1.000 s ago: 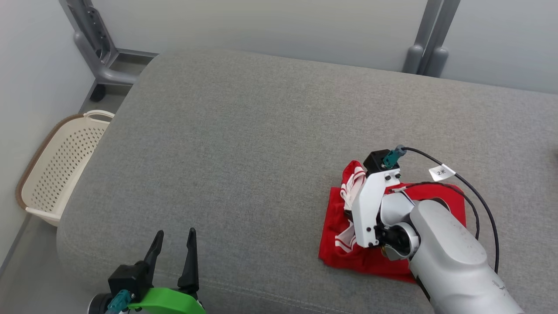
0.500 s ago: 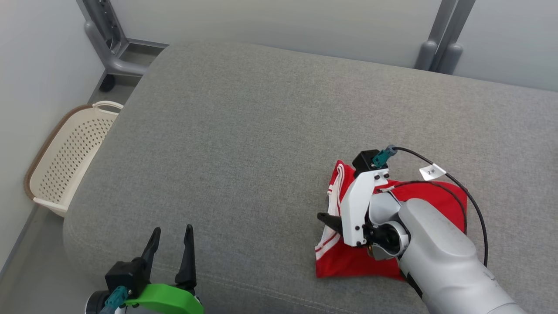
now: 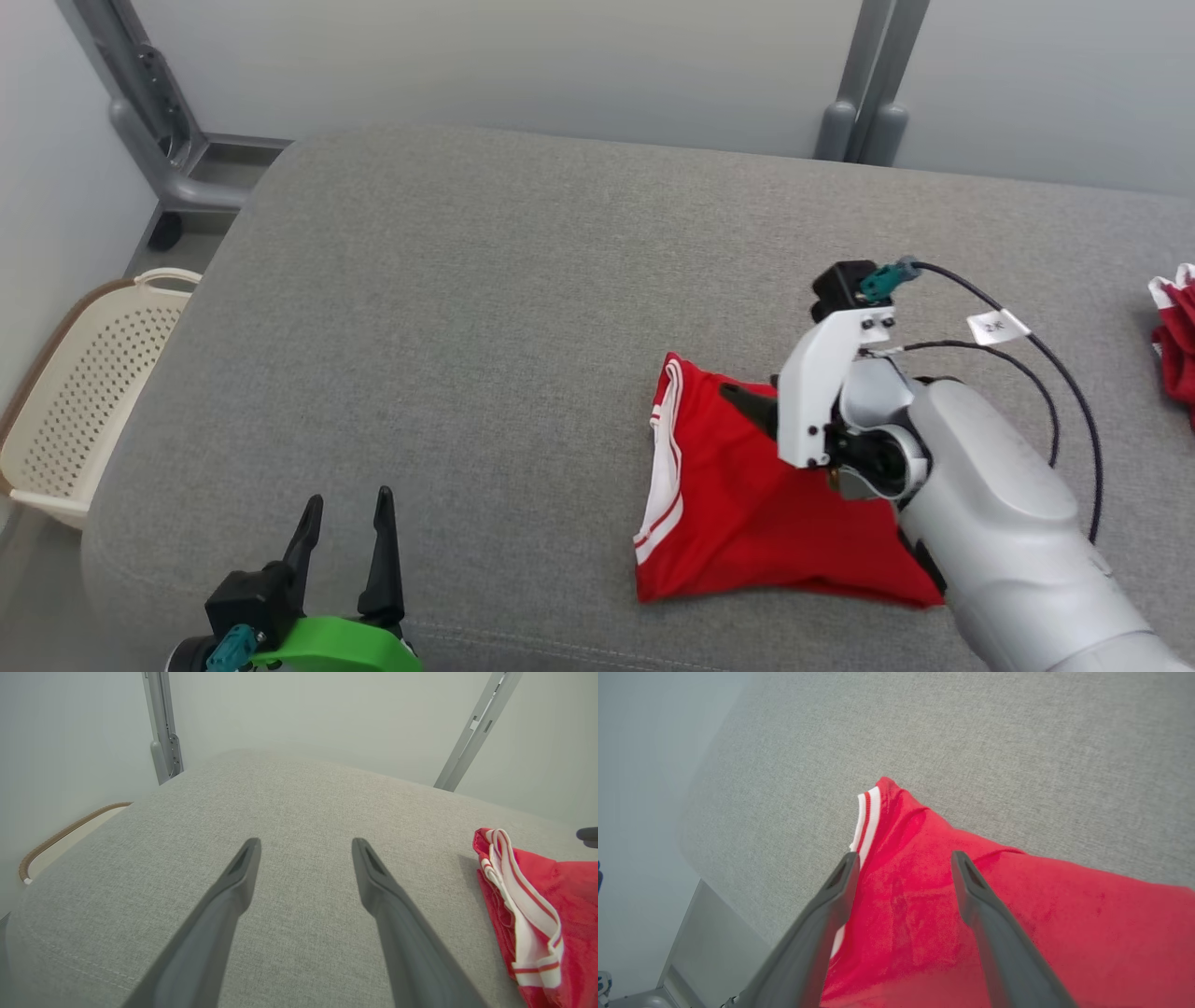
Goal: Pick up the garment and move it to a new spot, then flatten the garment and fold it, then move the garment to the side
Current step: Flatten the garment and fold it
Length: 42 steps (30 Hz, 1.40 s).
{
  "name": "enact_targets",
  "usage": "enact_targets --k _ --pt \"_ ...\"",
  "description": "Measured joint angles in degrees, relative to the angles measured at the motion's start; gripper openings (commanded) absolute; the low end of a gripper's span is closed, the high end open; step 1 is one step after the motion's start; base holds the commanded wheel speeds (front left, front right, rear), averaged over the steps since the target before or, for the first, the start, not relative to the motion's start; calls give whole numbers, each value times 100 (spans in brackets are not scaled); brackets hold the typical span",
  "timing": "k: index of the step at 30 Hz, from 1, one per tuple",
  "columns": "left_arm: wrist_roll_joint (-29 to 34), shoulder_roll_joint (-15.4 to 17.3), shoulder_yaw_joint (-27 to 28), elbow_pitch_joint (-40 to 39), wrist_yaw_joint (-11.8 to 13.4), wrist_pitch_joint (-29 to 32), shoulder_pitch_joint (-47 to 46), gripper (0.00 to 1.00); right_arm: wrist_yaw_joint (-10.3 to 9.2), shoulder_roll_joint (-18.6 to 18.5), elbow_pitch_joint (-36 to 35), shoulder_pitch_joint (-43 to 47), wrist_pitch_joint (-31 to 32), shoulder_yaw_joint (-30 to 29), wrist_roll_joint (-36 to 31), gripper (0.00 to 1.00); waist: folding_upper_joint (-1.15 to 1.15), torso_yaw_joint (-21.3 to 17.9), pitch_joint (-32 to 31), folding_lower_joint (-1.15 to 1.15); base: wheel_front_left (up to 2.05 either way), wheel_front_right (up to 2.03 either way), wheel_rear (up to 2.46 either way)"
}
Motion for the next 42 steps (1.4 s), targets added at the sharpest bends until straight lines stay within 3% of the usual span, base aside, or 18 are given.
enact_targets --k 6,10,18,24,26,27,28,30,31,42 --pt "15 -2 37 -69 26 0 100 100 0 -553 -577 589 125 -896 -545 100 0 -314 -131 0 0 0 0" --pt "14 -3 43 -118 45 -1 132 100 0 -635 -1162 1111 266 -1647 -911 100 0 -525 -201 0 0 0 0" --pt "10 -3 -32 -112 42 0 125 100 0 -194 -2399 1969 497 -2526 -1478 100 0 -839 -210 0 0 0 0" --pt "-3 -4 -163 -88 22 -1 65 100 0 69 -2668 2281 202 -2439 -1605 100 0 -791 -168 0 0 0 0" --pt "-2 -5 -181 -56 -1 -1 59 100 0 97 -2642 2347 86 -2334 -1612 96 0 -738 -165 0 0 0 0" --pt "-2 -5 -188 -45 -5 -1 54 100 0 115 -2618 2375 -30 -2290 -1651 81 0 -708 -163 0 0 0 0" --pt "-2 -5 -193 -35 -7 -1 48 100 0 119 -2574 2377 -116 -2221 -1708 47 0 -675 -161 0 0 0 0" --pt "-3 -5 -222 -33 -8 -1 30 100 0 126 -2463 2377 -331 -2075 -1740 24 0 -605 -153 0 0 0 0" --pt "-3 -4 -241 -26 -9 0 22 100 0 129 -2399 2376 -471 -1987 -1697 0 0 -568 -148 0 0 0 0" --pt "-90 -4 -410 8 -26 -1 -65 100 0 136 -1293 1998 -1752 -931 -1178 0 0 -108 6 0 0 0 0"
